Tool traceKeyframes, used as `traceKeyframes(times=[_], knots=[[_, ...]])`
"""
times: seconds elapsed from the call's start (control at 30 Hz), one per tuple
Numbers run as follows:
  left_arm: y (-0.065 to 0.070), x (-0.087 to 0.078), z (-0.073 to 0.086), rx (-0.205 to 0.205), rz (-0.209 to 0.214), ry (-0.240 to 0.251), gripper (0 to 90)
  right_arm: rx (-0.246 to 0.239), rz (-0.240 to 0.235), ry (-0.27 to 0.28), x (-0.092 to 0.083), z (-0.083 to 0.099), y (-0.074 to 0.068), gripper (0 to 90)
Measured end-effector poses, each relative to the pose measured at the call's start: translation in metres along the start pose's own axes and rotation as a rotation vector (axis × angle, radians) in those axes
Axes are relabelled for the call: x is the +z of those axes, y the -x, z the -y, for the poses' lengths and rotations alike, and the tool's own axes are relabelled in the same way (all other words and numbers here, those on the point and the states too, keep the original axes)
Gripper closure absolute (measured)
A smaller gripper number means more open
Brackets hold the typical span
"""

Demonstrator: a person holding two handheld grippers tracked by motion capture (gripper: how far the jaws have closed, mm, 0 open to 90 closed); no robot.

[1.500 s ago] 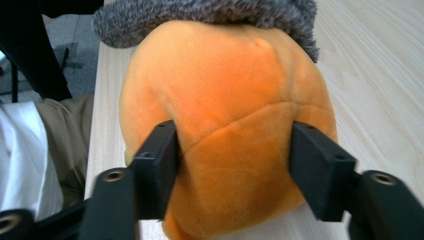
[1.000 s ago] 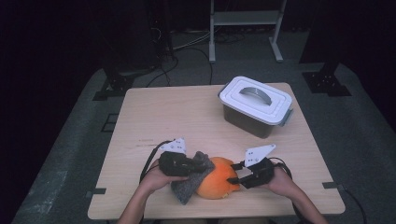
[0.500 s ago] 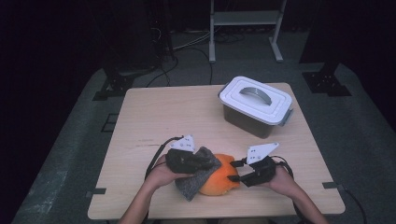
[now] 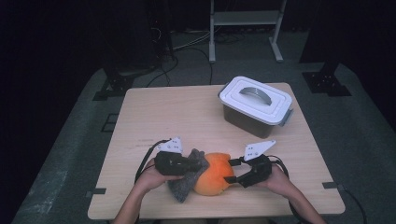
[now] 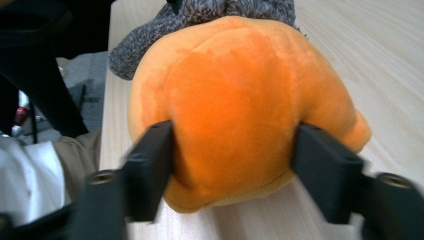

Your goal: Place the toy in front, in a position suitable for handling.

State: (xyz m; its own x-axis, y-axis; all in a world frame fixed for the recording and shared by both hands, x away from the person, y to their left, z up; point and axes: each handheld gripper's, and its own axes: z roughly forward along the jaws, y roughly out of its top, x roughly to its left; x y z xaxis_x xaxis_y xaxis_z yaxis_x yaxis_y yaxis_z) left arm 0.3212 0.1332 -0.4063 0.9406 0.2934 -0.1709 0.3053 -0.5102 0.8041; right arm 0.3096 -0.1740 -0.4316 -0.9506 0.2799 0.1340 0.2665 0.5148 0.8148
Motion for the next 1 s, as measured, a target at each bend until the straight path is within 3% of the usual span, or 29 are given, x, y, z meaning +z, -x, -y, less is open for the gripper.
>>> traceKeyframes(times=[0.1,0.17,0.3,0.4,0.53,0.6,0.67,0.8,1.0], knots=[[0.003,-0.003,-0.007,0.013,-0.014,-0.018,78.2,-0.052,0.020,0.005,-0.002,-0.005,-0.007,57.3],[0.005,-0.007,-0.012,0.029,-0.025,-0.019,78.4,-0.062,0.028,0.008,-0.004,-0.008,-0.010,61.2],[0.012,-0.013,-0.030,0.062,-0.011,0.018,78.7,-0.078,0.041,0.024,-0.008,-0.014,-0.012,63.4],[0.020,-0.009,-0.043,0.109,-0.019,-0.003,78.7,-0.107,0.057,0.014,-0.009,-0.020,-0.017,63.5],[0.028,-0.003,-0.056,0.138,-0.004,0.008,78.6,-0.156,0.083,0.001,-0.013,-0.027,-0.024,63.5],[0.029,0.001,-0.056,0.148,-0.004,-0.008,78.6,-0.160,0.085,-0.005,-0.015,-0.027,-0.026,63.2],[0.026,0.006,-0.050,0.145,-0.011,-0.034,78.7,-0.153,0.086,-0.019,-0.013,-0.025,-0.025,60.2],[0.017,0.007,-0.035,0.073,0.026,0.010,78.6,-0.117,0.068,-0.017,-0.011,-0.021,-0.021,41.4],[0.012,-0.003,-0.024,0.051,0.022,0.026,78.4,-0.062,0.014,0.002,-0.012,-0.019,-0.014,31.7]])
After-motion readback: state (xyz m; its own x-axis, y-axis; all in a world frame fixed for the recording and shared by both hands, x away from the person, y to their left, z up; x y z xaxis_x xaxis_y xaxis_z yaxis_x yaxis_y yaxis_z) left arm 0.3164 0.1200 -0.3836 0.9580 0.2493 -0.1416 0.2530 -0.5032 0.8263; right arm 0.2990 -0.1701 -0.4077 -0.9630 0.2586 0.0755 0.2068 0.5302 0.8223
